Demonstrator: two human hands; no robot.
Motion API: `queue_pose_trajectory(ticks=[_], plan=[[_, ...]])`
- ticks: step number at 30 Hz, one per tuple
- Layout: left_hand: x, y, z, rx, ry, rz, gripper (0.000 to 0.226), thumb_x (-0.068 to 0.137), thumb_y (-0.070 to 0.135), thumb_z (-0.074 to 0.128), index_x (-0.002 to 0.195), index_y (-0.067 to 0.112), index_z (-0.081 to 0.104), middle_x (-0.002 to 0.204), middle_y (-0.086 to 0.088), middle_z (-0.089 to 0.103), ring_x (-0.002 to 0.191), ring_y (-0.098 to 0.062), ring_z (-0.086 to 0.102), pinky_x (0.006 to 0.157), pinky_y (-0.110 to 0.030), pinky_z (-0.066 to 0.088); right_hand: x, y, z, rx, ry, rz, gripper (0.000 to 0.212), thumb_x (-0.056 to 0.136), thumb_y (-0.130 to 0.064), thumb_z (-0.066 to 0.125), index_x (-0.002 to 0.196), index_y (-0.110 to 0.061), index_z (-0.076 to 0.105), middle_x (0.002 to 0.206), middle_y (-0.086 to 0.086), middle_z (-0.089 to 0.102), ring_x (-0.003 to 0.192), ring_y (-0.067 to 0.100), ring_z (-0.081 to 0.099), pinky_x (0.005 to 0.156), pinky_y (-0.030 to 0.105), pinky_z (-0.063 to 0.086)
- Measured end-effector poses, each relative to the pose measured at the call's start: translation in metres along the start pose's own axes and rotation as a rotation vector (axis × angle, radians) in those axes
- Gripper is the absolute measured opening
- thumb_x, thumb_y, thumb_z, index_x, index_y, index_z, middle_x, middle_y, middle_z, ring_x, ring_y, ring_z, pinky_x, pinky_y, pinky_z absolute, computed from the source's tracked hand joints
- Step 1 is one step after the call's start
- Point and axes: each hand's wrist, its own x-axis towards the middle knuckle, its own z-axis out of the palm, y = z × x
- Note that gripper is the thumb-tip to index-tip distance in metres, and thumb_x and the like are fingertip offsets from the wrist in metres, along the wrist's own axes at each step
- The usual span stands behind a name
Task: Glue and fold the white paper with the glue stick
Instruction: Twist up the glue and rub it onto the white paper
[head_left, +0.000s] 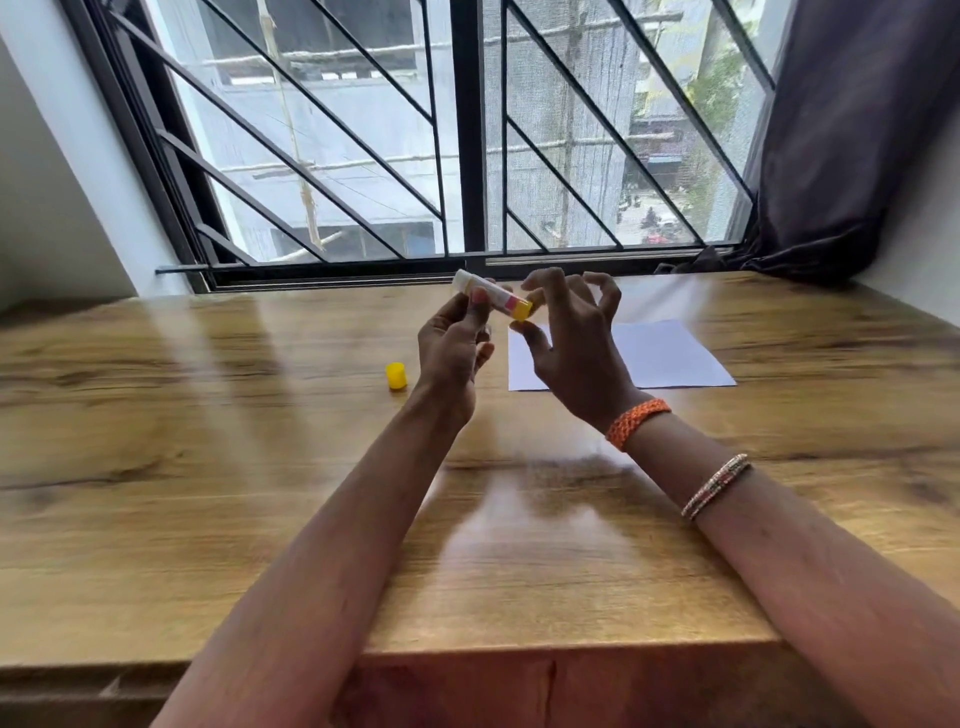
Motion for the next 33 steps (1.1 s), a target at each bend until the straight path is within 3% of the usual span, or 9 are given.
queue_pose_trajectory(ticks=[4, 7, 13, 18, 21, 25, 29, 33], plan=[[-0.0019, 0.0006, 0.0006, 0.004, -0.011, -0.025, 0.013, 0.092, 0.026, 0.055, 0.085, 0.02, 0.065, 0.068, 0.007, 0.045, 0.061, -0.006, 0.037, 0.065, -0.023, 0.035, 0.0012, 0.0016, -0.002, -0.061, 0.052, -0.009, 0.017, 0.079, -0.02, 0.064, 0.093, -0.012, 0.06, 0.081, 0.001, 0.069, 0.082, 0.023, 0.065, 0.096, 0.034, 0.022], [-0.0028, 0.0033, 0.0016, -0.011, -0.019, -0.024, 0.015, 0.093, 0.026, 0.054, 0.085, 0.02, 0.064, 0.07, 0.005, 0.044, 0.059, -0.005, 0.036, 0.064, -0.023, 0.033, 0.001, 0.0009, -0.0032, -0.131, 0.059, 0.018, 0.022, 0.084, -0.032, 0.053, 0.086, -0.013, 0.063, 0.077, -0.001, 0.069, 0.079, 0.022, 0.065, 0.096, 0.035, 0.021], [-0.0043, 0.0021, 0.0034, 0.002, -0.055, -0.003, 0.015, 0.093, 0.025, 0.053, 0.086, 0.02, 0.065, 0.074, 0.004, 0.047, 0.063, -0.006, 0.037, 0.066, -0.023, 0.034, 0.0008, 0.0025, -0.0008, -0.117, 0.026, 0.064, 0.028, 0.091, -0.031, 0.044, 0.079, -0.011, 0.06, 0.069, 0.007, 0.064, 0.077, 0.028, 0.06, 0.085, 0.035, 0.023], [-0.0026, 0.001, 0.0017, -0.005, -0.006, -0.013, 0.013, 0.093, 0.024, 0.055, 0.084, 0.02, 0.065, 0.066, 0.008, 0.049, 0.064, -0.007, 0.038, 0.068, -0.025, 0.036, -0.0008, -0.0003, 0.0009, 0.063, 0.034, 0.051, 0.024, 0.086, -0.023, 0.059, 0.101, -0.004, 0.062, 0.09, 0.009, 0.067, 0.089, 0.029, 0.058, 0.081, 0.033, 0.033], [-0.0015, 0.0011, 0.0009, -0.026, 0.001, -0.014, 0.011, 0.092, 0.024, 0.056, 0.088, 0.02, 0.065, 0.059, 0.013, 0.052, 0.062, -0.006, 0.038, 0.067, -0.024, 0.036, -0.0009, -0.0031, 0.0013, 0.102, 0.029, 0.048, 0.027, 0.077, -0.01, 0.071, 0.1, -0.003, 0.059, 0.093, 0.01, 0.065, 0.092, 0.028, 0.056, 0.081, 0.037, 0.039], [-0.0014, 0.0011, 0.0019, -0.03, -0.009, -0.028, 0.008, 0.092, 0.023, 0.056, 0.095, 0.021, 0.064, 0.071, 0.009, 0.052, 0.066, -0.007, 0.039, 0.067, -0.024, 0.037, 0.0016, -0.0011, 0.001, 0.103, 0.061, 0.11, 0.023, 0.075, -0.009, 0.072, 0.096, -0.007, 0.061, 0.089, 0.006, 0.068, 0.088, 0.027, 0.06, 0.079, 0.028, 0.028], [-0.0015, 0.0019, 0.0008, -0.032, -0.021, -0.023, 0.011, 0.093, 0.024, 0.054, 0.091, 0.019, 0.065, 0.073, 0.006, 0.049, 0.061, -0.006, 0.036, 0.065, -0.022, 0.034, 0.0021, -0.0002, 0.0032, 0.009, 0.06, 0.129, 0.011, 0.083, -0.018, 0.057, 0.088, -0.011, 0.063, 0.077, 0.005, 0.07, 0.077, 0.025, 0.063, 0.082, 0.028, 0.025], [-0.0069, -0.001, 0.0051, -0.004, -0.097, 0.006, 0.024, 0.094, 0.021, 0.052, 0.077, 0.02, 0.069, 0.07, 0.003, 0.048, 0.057, -0.007, 0.033, 0.062, -0.024, 0.032, 0.0046, 0.0044, 0.0017, 0.091, 0.093, 0.247, 0.034, 0.088, -0.023, 0.035, 0.08, -0.012, 0.066, 0.064, 0.004, 0.069, 0.062, 0.026, 0.061, 0.082, 0.035, 0.035]])
